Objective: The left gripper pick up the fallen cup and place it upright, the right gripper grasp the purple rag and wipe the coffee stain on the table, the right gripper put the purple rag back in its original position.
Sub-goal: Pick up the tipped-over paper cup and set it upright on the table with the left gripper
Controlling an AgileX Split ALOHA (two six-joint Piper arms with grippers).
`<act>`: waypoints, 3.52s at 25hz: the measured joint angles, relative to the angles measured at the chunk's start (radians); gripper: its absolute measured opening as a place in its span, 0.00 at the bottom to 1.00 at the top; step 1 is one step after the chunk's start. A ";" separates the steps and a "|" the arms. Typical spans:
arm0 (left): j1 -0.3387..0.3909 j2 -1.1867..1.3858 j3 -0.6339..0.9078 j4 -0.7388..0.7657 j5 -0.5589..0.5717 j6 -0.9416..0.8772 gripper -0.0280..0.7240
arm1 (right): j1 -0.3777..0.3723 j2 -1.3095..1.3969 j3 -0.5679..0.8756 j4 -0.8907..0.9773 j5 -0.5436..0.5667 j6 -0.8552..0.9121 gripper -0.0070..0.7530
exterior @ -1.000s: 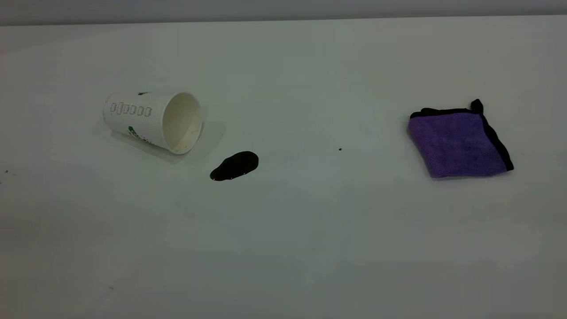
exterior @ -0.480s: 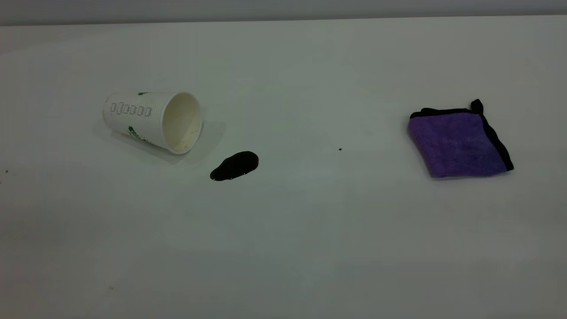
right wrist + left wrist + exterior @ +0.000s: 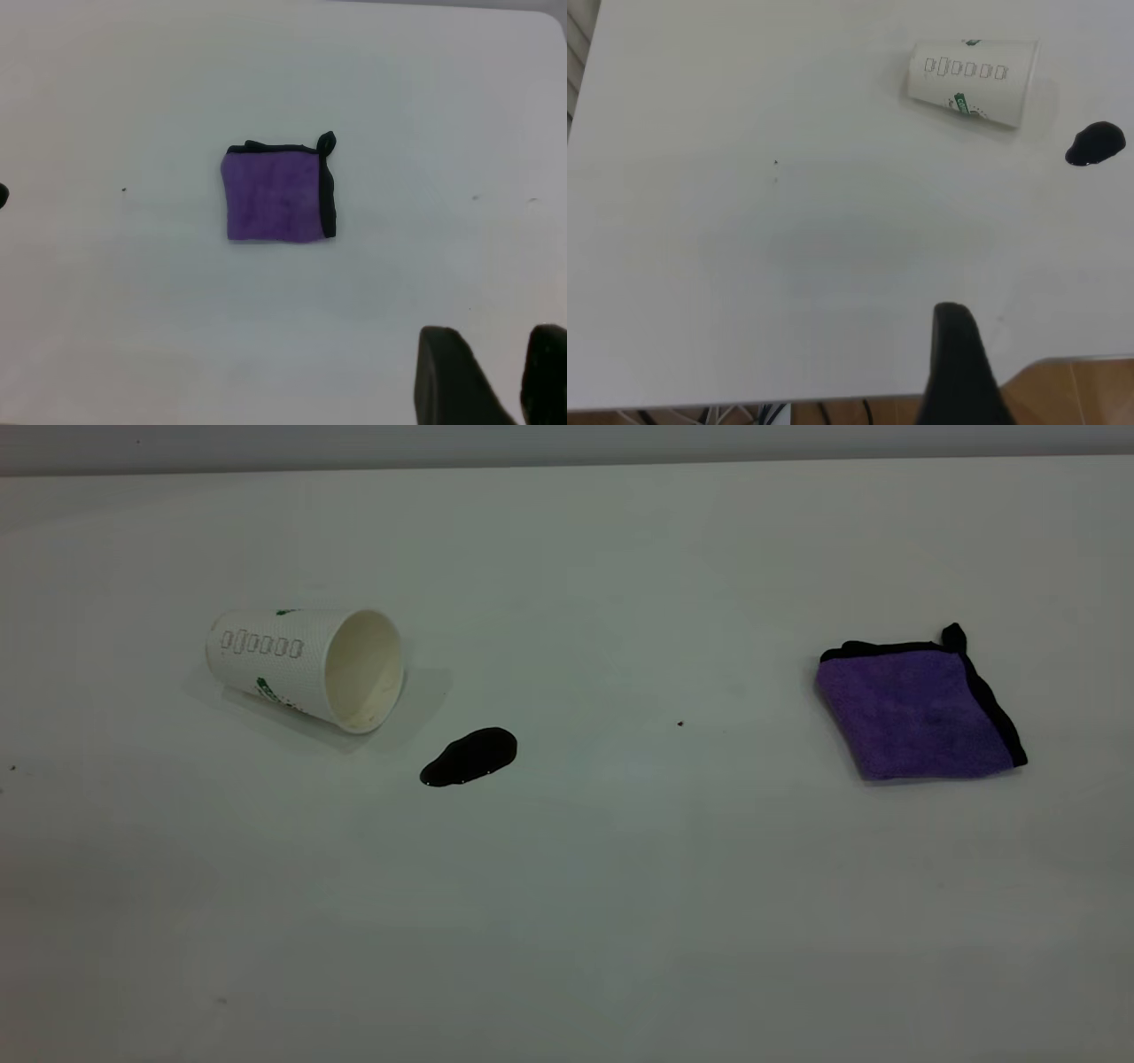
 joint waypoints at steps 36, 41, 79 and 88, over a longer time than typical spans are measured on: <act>-0.492 1.740 -0.552 0.131 -0.692 -0.075 0.73 | 0.000 0.000 0.000 0.000 0.000 0.000 0.33; -0.578 1.976 -0.756 0.465 -0.609 -0.501 0.73 | 0.000 0.000 0.000 0.000 0.000 0.000 0.33; -0.621 2.452 -0.995 0.948 -0.256 -0.908 0.73 | 0.000 0.000 0.000 0.002 0.000 0.000 0.33; -0.585 2.497 -0.995 0.977 -0.235 -0.908 0.61 | 0.000 0.000 0.000 0.002 0.000 0.000 0.33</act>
